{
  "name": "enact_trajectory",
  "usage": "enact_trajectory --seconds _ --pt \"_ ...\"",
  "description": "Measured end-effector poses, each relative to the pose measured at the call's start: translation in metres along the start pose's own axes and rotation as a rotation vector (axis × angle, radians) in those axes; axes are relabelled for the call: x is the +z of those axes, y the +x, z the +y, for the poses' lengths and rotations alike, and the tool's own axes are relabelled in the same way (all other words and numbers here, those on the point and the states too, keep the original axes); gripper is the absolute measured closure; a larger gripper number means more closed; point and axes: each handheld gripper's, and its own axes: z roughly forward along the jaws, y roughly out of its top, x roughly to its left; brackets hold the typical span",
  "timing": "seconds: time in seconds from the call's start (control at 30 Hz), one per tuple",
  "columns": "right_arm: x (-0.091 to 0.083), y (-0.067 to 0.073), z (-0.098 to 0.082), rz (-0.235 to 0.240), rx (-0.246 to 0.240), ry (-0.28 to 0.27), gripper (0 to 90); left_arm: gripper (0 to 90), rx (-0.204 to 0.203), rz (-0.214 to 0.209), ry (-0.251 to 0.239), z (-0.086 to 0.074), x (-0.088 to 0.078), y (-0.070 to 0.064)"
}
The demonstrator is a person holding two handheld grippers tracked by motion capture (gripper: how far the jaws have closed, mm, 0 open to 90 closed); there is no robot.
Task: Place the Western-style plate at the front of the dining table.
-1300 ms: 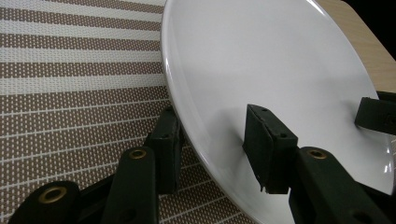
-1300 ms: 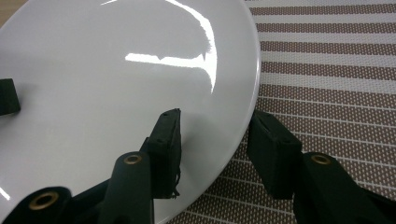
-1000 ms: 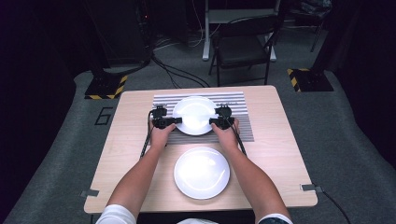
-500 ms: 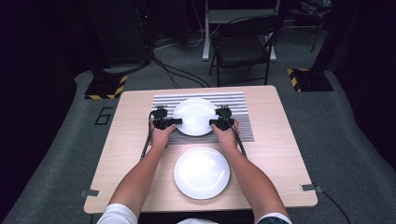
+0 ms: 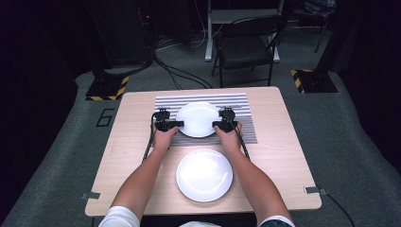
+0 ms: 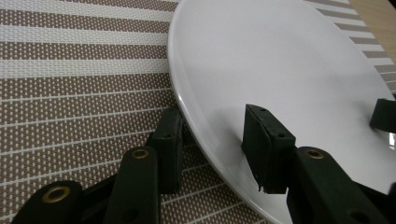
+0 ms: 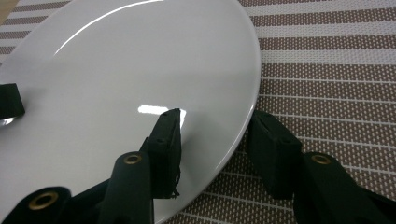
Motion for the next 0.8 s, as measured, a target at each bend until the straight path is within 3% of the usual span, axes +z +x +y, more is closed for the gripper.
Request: enact_trajectory --seconds 0.8 --pt "0.0036 0.0036 -0.0008 -0.05 -0.016 0.04 54.3 60.3 0.041 0.044 0.015 -0.002 0.0034 -0.0052"
